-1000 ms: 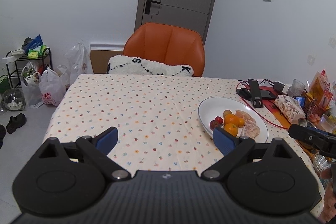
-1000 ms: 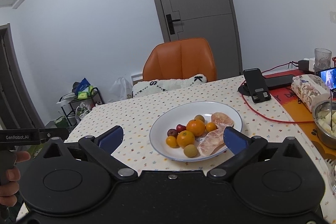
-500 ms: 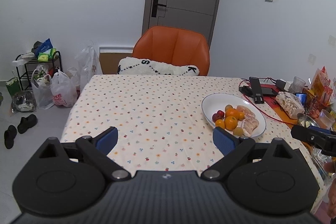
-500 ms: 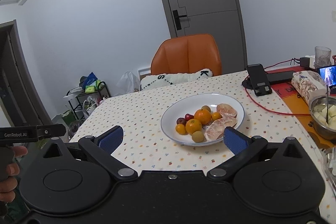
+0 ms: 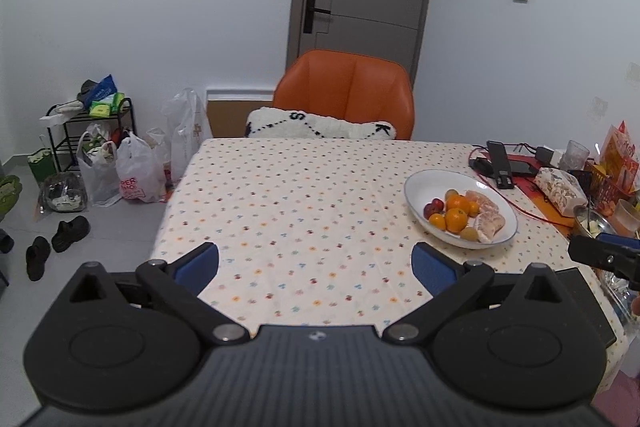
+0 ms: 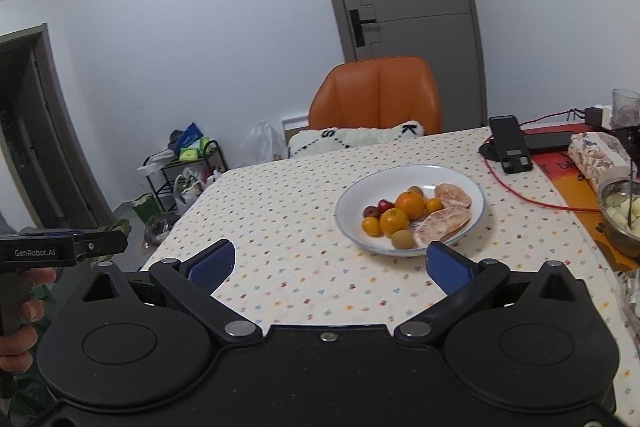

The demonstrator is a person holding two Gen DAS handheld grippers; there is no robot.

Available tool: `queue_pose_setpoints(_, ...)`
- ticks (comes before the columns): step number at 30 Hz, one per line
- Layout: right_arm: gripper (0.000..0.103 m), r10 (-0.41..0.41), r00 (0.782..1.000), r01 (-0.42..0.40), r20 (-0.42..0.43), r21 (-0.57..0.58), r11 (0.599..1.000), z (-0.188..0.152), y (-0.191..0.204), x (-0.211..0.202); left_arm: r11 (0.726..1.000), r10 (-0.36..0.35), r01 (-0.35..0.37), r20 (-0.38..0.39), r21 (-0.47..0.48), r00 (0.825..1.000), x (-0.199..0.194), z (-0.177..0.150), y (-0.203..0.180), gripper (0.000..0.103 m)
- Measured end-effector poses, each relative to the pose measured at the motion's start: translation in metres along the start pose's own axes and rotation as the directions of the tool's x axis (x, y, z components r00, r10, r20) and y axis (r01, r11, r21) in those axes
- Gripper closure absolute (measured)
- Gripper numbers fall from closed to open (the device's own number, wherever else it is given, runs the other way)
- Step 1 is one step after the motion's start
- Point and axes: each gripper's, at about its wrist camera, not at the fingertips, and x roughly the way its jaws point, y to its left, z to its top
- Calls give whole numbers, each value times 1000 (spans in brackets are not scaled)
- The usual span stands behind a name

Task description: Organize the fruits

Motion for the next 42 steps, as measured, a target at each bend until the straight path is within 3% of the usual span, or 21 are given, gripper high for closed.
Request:
queue_pose_setpoints(14,0,50,999,-51,-21,-51,997,-2,27,1,1000,13,-13,0,-3,1000,-10,-3,12,0)
queue_pose_setpoints(42,0,55,998,-56,-28,-45,997,-3,28,1,1000,12,-12,-18,3,1000,-8,-7,15,0)
